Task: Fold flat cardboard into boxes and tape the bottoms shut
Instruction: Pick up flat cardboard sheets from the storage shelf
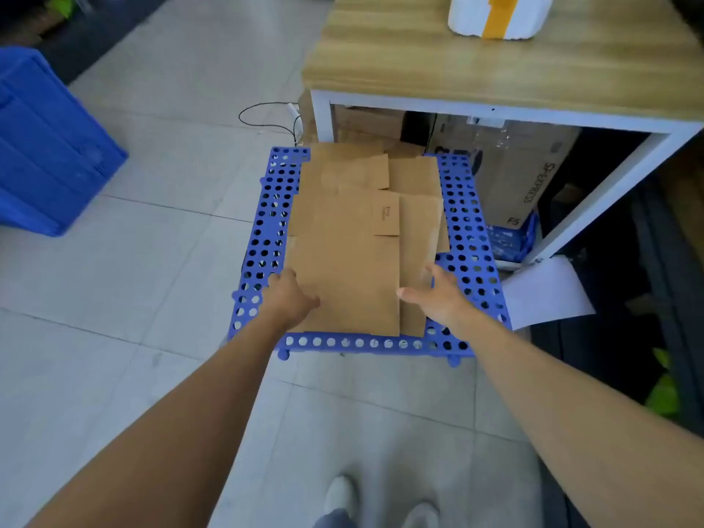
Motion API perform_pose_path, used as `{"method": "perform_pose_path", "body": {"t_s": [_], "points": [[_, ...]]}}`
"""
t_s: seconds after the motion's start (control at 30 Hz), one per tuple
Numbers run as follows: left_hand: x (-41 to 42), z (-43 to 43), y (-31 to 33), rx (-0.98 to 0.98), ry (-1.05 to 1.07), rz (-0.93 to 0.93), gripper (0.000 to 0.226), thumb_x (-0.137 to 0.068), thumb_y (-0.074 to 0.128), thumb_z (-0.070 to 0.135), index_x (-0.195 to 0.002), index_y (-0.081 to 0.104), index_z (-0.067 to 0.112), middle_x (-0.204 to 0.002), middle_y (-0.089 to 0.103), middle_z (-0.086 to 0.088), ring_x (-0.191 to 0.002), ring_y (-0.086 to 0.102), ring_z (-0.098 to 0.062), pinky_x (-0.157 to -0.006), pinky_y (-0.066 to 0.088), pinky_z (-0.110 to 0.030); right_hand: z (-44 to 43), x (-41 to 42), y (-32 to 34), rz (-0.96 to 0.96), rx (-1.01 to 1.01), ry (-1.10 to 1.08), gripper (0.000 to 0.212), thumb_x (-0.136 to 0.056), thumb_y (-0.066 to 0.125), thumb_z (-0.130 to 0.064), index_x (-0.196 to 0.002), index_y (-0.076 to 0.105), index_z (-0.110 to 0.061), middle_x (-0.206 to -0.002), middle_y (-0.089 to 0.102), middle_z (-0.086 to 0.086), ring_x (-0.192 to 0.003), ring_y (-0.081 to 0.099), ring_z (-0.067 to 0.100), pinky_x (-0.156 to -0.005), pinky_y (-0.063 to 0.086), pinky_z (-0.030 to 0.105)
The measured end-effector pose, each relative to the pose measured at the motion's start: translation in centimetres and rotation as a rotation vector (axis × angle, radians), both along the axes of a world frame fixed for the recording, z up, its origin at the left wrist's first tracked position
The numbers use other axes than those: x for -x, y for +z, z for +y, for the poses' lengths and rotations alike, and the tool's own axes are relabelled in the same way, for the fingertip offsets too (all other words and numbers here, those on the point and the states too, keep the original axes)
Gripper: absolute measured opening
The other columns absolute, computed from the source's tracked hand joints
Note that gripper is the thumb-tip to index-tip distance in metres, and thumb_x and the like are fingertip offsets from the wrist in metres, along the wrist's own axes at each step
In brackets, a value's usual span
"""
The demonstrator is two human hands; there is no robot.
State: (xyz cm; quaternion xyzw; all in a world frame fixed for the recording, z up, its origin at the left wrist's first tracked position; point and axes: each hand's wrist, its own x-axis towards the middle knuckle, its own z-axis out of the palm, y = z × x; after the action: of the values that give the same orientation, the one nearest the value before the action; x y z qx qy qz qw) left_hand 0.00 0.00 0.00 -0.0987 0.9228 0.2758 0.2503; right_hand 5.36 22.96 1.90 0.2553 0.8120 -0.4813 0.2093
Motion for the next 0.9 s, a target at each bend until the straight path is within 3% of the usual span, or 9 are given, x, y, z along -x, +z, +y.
{"method": "perform_pose_path", "body": {"t_s": [0.1, 0.2, 0.3, 0.43, 0.57, 0.67, 0.77, 0.83, 0.9], "points": [[0.3, -0.2, -1.7, 0.026, 0.065, -0.016, 0.083, -0.083, 0.071, 0.030, -0.147, 0.022, 0.008, -0.149, 0.027, -0.016, -0.129, 0.039, -0.036, -0.102, 0.042, -0.049, 0.1, 0.4, -2.1, -0.011, 0.024, -0.093, 0.091, -0.088, 0.066, -0.035, -0.153, 0.006, -0.017, -0.158, 0.013, 0.005, -0.144, 0.021, 0.024, -0.113, 0.026, 0.038], [0.6, -0.5, -3.1, -0.069, 0.149, -0.050, 0.082, -0.083, 0.071, 0.027, -0.145, 0.022, 0.007, -0.144, 0.034, -0.016, -0.123, 0.045, -0.035, -0.096, 0.045, -0.042, 0.0, 1.0, -3.6, -0.057, 0.076, -0.200, 0.089, -0.091, 0.062, -0.033, -0.153, 0.002, -0.014, -0.157, 0.022, 0.004, -0.142, 0.027, 0.023, -0.110, 0.028, 0.036], [1.0, -0.7, -3.8, -0.280, 0.342, -0.050, 0.073, -0.084, 0.071, 0.025, -0.140, 0.028, 0.005, -0.137, 0.043, -0.012, -0.119, 0.048, -0.031, -0.091, 0.044, -0.040, 0.2, 1.6, -4.1, -0.102, 0.101, -0.281, 0.073, -0.096, 0.055, -0.029, -0.151, 0.013, -0.006, -0.151, 0.032, 0.009, -0.136, 0.035, 0.026, -0.106, 0.032, 0.035], [1.3, -0.4, -3.7, -0.392, 0.489, -0.080, 0.063, -0.086, 0.069, 0.025, -0.134, 0.038, 0.001, -0.135, 0.047, -0.011, -0.117, 0.048, -0.028, -0.085, 0.039, -0.035, 0.6, 1.8, -4.6, -0.129, 0.135, -0.341, 0.049, -0.101, 0.045, -0.022, -0.143, 0.029, -0.003, -0.145, 0.039, 0.013, -0.131, 0.040, 0.029, -0.106, 0.034, 0.039], [1.5, 0.0, -3.0, -0.495, 0.559, -0.127, 0.054, -0.087, 0.069, 0.021, -0.130, 0.047, -0.003, -0.132, 0.053, -0.011, -0.121, 0.051, -0.031, -0.092, 0.041, -0.038, 0.6, 2.7, -5.2, -0.102, 0.204, -0.483, 0.022, -0.100, 0.042, -0.014, -0.113, 0.053, 0.000, -0.128, 0.055, 0.019, -0.101, 0.055, 0.029, -0.092, 0.046, 0.038], [1.8, 0.4, -1.5, -0.571, 0.595, -0.125, 0.040, -0.090, 0.065, 0.015, -0.124, 0.052, -0.003, -0.121, 0.059, -0.013, -0.111, 0.056, -0.031, -0.085, 0.043, -0.037, 0.7, 3.2, -4.8, -0.075, 0.242, -0.560, 0.018, -0.100, 0.039, -0.009, -0.095, 0.055, -0.002, -0.119, 0.058, 0.015, -0.085, 0.053, 0.022, -0.082, 0.040, 0.026], [1.9, -0.1, 0.7, -0.647, 0.594, -0.142, 0.029, -0.093, 0.061, 0.014, -0.119, 0.054, 0.002, -0.120, 0.061, -0.012, -0.101, 0.058, -0.028, -0.084, 0.045, -0.040, 1.1, 3.2, -2.9, -0.044, 0.262, -0.592, 0.027, -0.101, 0.040, -0.008, -0.122, 0.053, 0.003, -0.131, 0.055, 0.017, -0.110, 0.054, 0.023, -0.092, 0.043, 0.030], [1.9, -0.4, 2.6, -0.674, 0.573, -0.128, 0.025, -0.094, 0.060, 0.015, -0.115, 0.054, 0.005, -0.119, 0.062, -0.011, -0.099, 0.059, -0.028, -0.084, 0.047, -0.042, 1.3, 3.0, -0.8, -0.035, 0.268, -0.603, 0.027, -0.100, 0.043, -0.012, -0.121, 0.054, 0.002, -0.134, 0.052, 0.020, -0.122, 0.052, 0.029, -0.105, 0.041, 0.039], [1.8, -0.5, 4.8, -0.692, 0.551, -0.097, 0.021, -0.094, 0.059, 0.015, -0.113, 0.054, 0.006, -0.115, 0.062, -0.011, -0.097, 0.059, -0.027, -0.083, 0.047, -0.043, 1.6, 2.7, 1.8, -0.018, 0.281, -0.597, 0.023, -0.100, 0.043, -0.015, -0.114, 0.058, -0.002, -0.132, 0.054, 0.021, -0.122, 0.052, 0.031, -0.105, 0.042, 0.046]]}}
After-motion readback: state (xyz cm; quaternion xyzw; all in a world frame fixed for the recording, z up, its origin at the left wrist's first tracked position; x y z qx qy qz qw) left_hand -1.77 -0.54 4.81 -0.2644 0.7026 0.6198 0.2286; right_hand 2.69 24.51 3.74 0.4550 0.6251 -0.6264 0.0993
